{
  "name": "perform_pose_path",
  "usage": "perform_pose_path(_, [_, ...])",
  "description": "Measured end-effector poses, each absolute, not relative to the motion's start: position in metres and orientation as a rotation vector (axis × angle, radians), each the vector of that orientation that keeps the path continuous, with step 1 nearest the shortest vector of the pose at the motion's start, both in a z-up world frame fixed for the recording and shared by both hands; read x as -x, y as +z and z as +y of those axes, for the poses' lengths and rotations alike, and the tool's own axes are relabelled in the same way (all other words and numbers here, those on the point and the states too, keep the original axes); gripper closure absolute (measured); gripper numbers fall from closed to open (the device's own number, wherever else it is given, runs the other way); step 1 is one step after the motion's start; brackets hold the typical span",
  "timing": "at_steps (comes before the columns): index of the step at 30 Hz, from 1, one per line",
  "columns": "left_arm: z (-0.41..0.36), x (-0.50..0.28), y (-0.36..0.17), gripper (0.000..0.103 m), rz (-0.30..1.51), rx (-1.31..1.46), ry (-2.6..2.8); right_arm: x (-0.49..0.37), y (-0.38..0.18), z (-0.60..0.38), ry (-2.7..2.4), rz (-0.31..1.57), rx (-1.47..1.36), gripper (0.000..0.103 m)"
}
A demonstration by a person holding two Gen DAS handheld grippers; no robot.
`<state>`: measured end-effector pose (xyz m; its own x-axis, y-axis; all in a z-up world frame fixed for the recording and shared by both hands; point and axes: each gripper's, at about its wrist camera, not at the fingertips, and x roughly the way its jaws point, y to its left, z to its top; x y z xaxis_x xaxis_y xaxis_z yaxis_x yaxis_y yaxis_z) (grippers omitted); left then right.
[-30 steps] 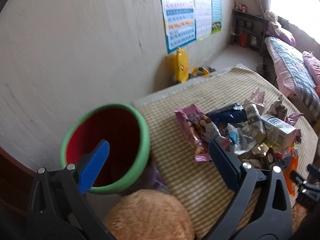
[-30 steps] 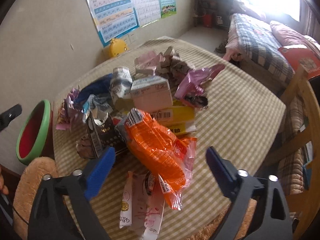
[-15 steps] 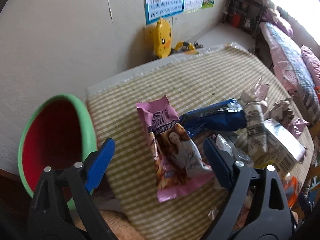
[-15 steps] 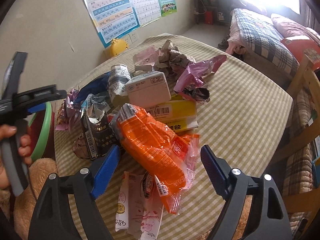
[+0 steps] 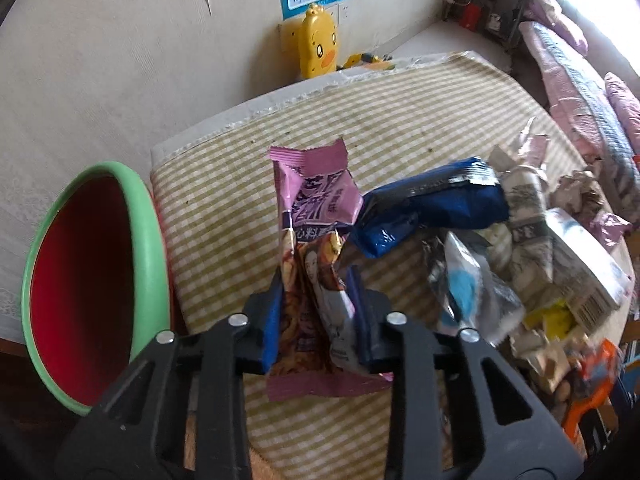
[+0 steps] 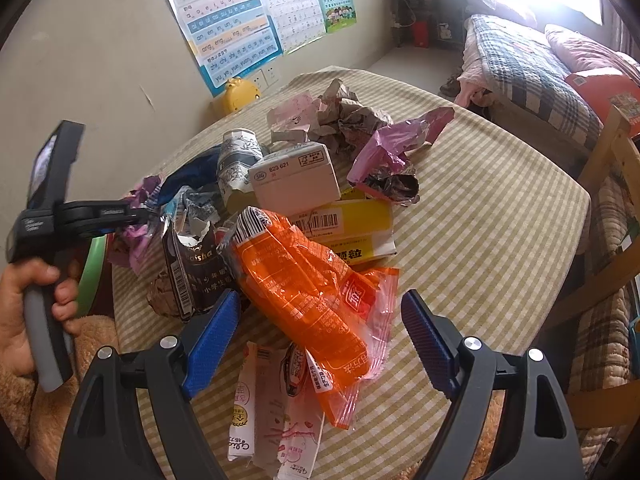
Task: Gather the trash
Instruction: 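Grasp the pink snack wrapper with the left tool while the right tool grasps the orange bag, then carry both wrappers over the red bucket and open both tools to drop them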
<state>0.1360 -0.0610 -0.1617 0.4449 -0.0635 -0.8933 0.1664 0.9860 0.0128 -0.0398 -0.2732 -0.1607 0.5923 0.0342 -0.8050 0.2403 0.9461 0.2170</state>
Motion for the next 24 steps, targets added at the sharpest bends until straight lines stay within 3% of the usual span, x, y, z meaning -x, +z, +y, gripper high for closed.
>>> perform_pose_path(2, [-0.058,-0.126,-0.152,0.077,1.071,-0.102,-0.157,0.037,-0.164,-0.271,-0.109,0.949,-0.319,0.04])
perform_pose_path(4, [-0.055,-0.113,-0.14,0.078,1.03,-0.107,-0.169,0.036,-0.167,-0.27,-0.105,0.964,-0.323,0.063])
perform_pose_path(6, [-0.052,-0.098,-0.124,0.078,0.987,-0.114,-0.188,0.039,-0.163,-0.27,-0.103,0.951,-0.329,0.075])
perform_pose_path(24, [0.012,-0.029,-0.033,0.077,0.717,-0.1,-0.172,0.039,-0.058,-0.213,0.004,0.747,-0.276,0.076])
